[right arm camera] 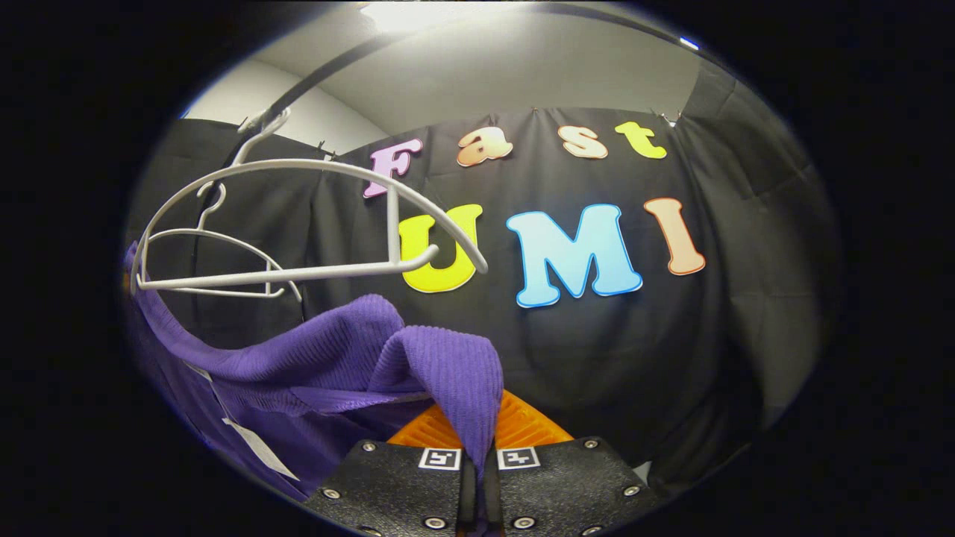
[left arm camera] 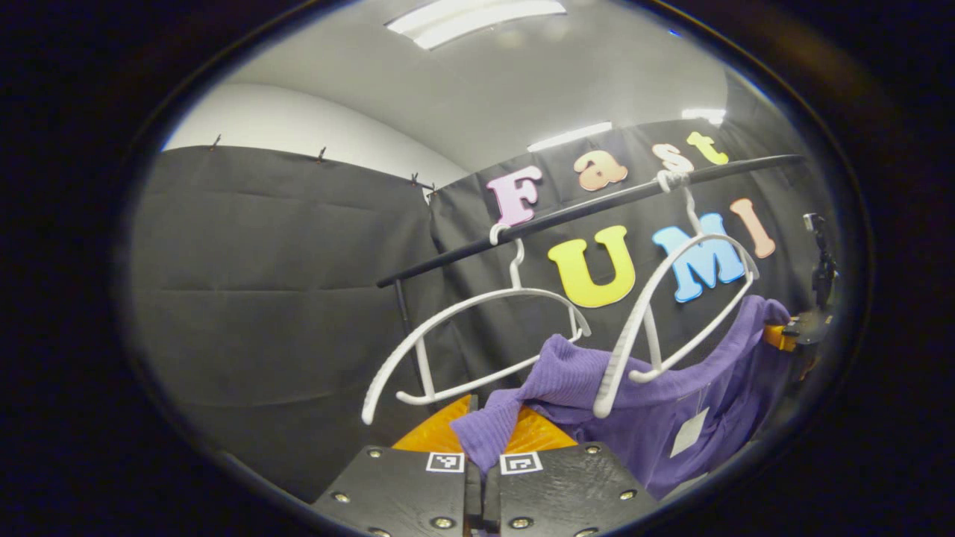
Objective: Grasp the clothes on the hanger with both hands and then place them into the laundry hamper below.
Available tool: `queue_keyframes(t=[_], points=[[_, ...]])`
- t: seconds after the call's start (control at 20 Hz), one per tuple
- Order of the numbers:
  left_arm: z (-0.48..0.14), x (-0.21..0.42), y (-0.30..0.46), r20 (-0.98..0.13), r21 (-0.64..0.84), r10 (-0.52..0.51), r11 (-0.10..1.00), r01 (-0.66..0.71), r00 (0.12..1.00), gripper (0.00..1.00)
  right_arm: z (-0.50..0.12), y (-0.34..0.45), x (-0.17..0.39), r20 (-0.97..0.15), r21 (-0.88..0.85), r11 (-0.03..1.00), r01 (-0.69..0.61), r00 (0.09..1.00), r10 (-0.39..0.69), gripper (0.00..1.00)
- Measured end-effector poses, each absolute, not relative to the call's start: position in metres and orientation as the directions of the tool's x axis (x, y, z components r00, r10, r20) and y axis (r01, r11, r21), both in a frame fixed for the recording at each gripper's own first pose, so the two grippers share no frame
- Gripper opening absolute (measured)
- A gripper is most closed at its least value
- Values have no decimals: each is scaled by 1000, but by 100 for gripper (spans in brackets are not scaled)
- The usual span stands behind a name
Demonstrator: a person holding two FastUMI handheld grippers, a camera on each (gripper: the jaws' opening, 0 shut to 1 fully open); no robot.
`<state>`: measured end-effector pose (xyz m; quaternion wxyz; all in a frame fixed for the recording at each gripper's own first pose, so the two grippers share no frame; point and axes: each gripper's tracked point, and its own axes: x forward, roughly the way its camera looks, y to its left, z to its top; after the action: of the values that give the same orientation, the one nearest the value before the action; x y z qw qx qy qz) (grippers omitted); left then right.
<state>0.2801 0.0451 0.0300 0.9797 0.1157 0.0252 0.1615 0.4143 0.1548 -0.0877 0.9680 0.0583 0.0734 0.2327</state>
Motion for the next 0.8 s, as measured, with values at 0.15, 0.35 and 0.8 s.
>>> queue_keyframes(t=[0.15,0.35,0.8], points=[[34,265,45,17,220,327,921,-323,945,2,-75,150,394,-91,143,882,-449,881,464,4],[46,239,42,53,168,313,933,-318,948,2,-47,140,363,-33,91,886,-455,888,459,4],[67,190,30,80,104,211,970,-219,974,7,16,128,286,35,105,887,-450,893,449,4]])
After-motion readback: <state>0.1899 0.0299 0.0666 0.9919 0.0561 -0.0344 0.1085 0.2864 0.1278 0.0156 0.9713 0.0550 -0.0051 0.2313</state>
